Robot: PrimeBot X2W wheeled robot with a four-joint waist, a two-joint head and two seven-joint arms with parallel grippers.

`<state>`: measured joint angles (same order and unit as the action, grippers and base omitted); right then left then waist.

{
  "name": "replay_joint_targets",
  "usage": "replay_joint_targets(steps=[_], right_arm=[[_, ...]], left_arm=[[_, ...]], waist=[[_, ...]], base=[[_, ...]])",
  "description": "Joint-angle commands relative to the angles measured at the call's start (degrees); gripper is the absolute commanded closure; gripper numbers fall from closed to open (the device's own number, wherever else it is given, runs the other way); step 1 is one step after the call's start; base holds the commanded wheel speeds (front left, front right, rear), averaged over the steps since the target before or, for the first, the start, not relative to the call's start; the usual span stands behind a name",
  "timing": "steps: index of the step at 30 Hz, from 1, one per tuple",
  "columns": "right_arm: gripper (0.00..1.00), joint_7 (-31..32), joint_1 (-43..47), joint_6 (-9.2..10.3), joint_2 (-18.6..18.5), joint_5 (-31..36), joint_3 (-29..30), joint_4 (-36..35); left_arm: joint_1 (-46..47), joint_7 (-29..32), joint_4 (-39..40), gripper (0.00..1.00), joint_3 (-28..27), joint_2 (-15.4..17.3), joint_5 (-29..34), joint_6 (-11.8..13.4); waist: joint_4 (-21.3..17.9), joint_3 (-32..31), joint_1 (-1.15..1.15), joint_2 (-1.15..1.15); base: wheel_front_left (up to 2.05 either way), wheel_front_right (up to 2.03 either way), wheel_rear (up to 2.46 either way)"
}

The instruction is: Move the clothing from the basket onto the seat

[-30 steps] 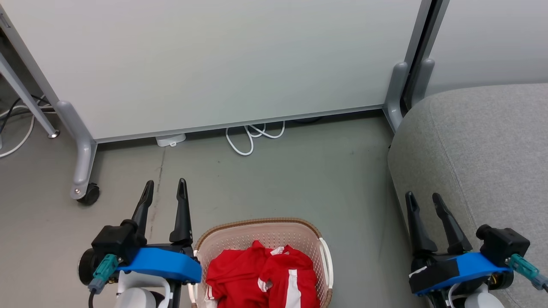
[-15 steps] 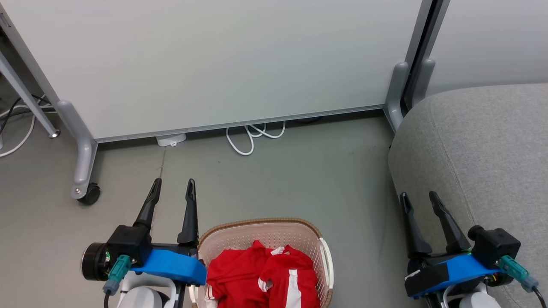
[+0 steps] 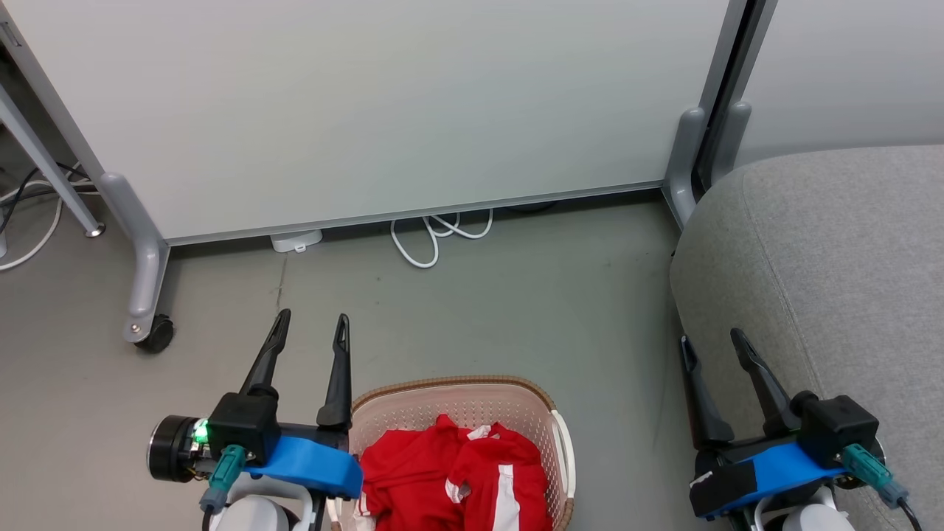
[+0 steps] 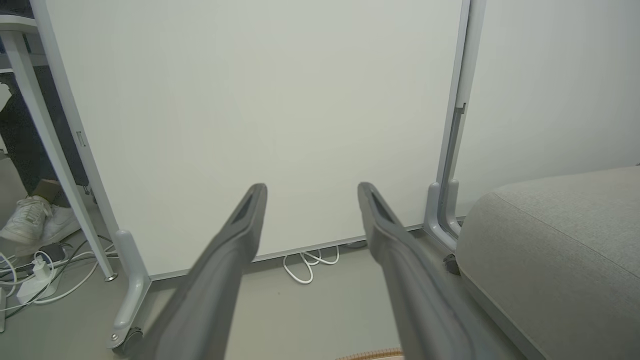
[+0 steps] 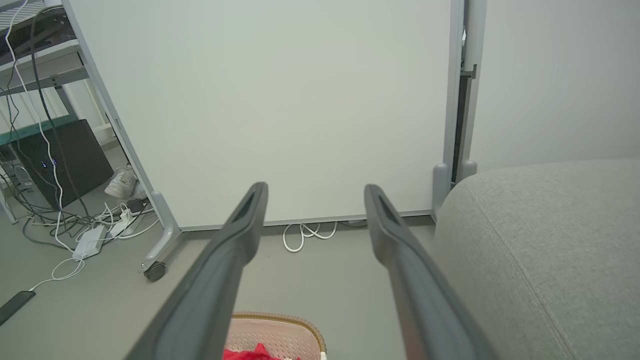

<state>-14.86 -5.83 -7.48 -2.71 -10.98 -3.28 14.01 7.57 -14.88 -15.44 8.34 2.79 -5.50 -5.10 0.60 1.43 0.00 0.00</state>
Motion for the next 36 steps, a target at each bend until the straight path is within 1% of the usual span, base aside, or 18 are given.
replay_joint_targets(steps=[1, 20, 22, 29, 36], right_arm=[[0.0, -0.5, -0.4, -0.02, -0.3, 0.9, -0.1, 0.1], [0.0, -0.4, -0.5, -0.02, -0.3, -0.2, -0.2, 0.5], [0.0, -0.4, -0.4, -0.02, -0.3, -0.2, -0.1, 0.3], [0.0, -0.4, -2.0, -0.02, -0.3, 0.0, -0.6, -0.4], [0.0, -0.4, -4.9, -0.02, -0.3, 0.0, -1.6, -1.1]], left_arm=[[1.0, -0.4, -0.2, 0.0, 0.3, 0.2, 0.8, -0.3], [0.9, -0.4, -1.6, 0.0, 0.0, 0.2, -1.2, -1.2], [1.4, -0.4, -2.1, 0.0, 0.7, 0.2, -0.8, -1.4], [6.7, -0.4, -4.5, 0.0, 3.3, 0.8, 1.8, -2.1], [13.4, -0.3, -9.3, 0.0, 6.8, 3.1, 1.5, -2.3]], waist=[[0.0, 0.0, 0.0, 0.0], [0.0, 0.2, 0.0, 0.0], [0.1, 0.3, 0.0, 0.0], [0.0, 2.9, 0.0, 0.0], [-2.3, 8.3, 0.0, 0.0]], base=[[0.0, 0.0, 0.0], [0.0, 0.0, 0.0], [0.0, 0.0, 0.0], [0.0, 0.0, 0.0], [0.0, 0.0, 0.0]])
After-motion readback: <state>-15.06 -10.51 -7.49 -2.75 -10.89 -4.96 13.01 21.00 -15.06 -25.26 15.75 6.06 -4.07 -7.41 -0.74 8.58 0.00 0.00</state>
